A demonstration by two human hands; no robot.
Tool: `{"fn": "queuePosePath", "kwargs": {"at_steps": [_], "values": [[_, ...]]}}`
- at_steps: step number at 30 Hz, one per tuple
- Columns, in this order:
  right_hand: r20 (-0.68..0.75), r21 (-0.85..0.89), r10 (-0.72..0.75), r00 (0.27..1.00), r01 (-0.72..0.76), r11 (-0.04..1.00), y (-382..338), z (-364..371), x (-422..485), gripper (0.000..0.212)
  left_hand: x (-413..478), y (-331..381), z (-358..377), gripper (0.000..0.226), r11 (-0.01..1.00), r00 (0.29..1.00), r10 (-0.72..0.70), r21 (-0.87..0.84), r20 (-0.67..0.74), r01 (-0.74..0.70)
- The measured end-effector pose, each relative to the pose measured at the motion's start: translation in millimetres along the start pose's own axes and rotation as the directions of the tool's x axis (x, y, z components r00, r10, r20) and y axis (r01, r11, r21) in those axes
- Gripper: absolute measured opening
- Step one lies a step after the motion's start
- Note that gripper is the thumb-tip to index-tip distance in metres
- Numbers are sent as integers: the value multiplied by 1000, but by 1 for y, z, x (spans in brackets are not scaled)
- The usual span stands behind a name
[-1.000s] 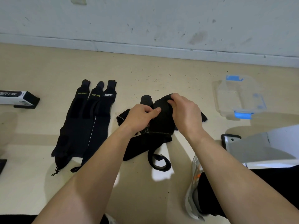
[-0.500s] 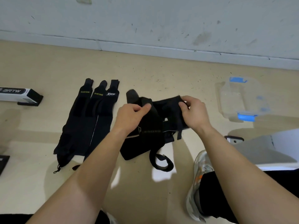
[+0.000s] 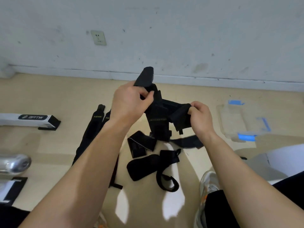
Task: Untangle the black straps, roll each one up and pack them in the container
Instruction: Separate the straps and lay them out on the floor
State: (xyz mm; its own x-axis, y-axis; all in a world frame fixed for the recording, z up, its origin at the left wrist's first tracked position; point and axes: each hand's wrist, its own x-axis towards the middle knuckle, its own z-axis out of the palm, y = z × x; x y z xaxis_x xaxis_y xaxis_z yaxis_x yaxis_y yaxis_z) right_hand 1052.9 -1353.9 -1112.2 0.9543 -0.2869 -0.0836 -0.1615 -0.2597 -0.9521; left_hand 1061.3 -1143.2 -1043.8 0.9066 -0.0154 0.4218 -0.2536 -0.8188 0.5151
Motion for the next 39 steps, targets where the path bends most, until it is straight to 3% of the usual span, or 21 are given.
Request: {"fn": "queuePosePath", "kwargs": {"at_steps": [2, 6, 8, 10, 11, 13, 17, 20, 22, 26, 29, 31, 34, 37, 39], "values": [[-64, -18, -26, 998, 25, 1000, -10, -10, -2, 21, 9, 16, -21, 21, 994, 997, 1, -106, -83, -10], [-124, -86, -33, 992, 22, 996, -24, -24, -5, 18, 31, 40, -55, 8, 984, 978, 58, -153, -202, -90], [-117, -135, -19, 993, 3, 991, -30, -27, -5, 16, 39, 50, -63, 4, 986, 994, 112, -128, 17, -109], [-101, -187, -1, 995, -18, 982, -35, -29, -4, 14, 39, 56, -63, 6, 989, 949, 137, -86, 284, -118], [-97, -200, 1, 995, -21, 979, -38, -29, -4, 13, 39, 57, -62, 6, 987, 950, 137, -115, 282, -108], [-80, -197, -15, 997, -1, 980, -43, -29, -6, 16, 41, 59, -63, 6, 971, 984, 108, -229, 145, -73], [-23, -165, -4, 1000, 0, 986, -48, -26, -13, 19, 43, 72, -69, 7, 936, 990, 113, -343, 83, -78], [13, 19, 32, 999, -32, 999, -55, -28, -20, 20, 44, 65, -72, 17, 899, 1000, 16, -437, 14, -8], [130, 140, 46, 991, -64, 988, -58, -27, -30, 18, 38, 52, -67, 26, 901, 998, -63, -432, -14, 51], [378, 1, 143, 914, -155, 988, -27, -6, -59, 14, 13, 35, -50, 40, 852, 985, -172, -505, -22, 138], [557, -180, 334, 761, -282, 942, 22, 23, -87, 13, -8, 20, -39, 40, 839, 975, -224, -507, 9, 198], [592, -375, 441, 675, -254, 892, 62, 42, -103, 15, -25, 3, -29, 41, 858, 962, -263, -437, 76, 269], [530, -537, 484, 696, -167, 827, 121, 59, -115, 28, -56, -35, -14, 41, 860, 896, -356, -281, 266, 425], [472, -627, 504, 724, -126, 769, 154, 62, -114, 36, -92, -80, 3, 36, 840, 730, -420, -73, 540, 537], [462, -697, 466, 754, -15, 717, 168, 66, -109, 43, -113, -108, 17, 34, 836, 631, -444, 41, 636, 548]]}}
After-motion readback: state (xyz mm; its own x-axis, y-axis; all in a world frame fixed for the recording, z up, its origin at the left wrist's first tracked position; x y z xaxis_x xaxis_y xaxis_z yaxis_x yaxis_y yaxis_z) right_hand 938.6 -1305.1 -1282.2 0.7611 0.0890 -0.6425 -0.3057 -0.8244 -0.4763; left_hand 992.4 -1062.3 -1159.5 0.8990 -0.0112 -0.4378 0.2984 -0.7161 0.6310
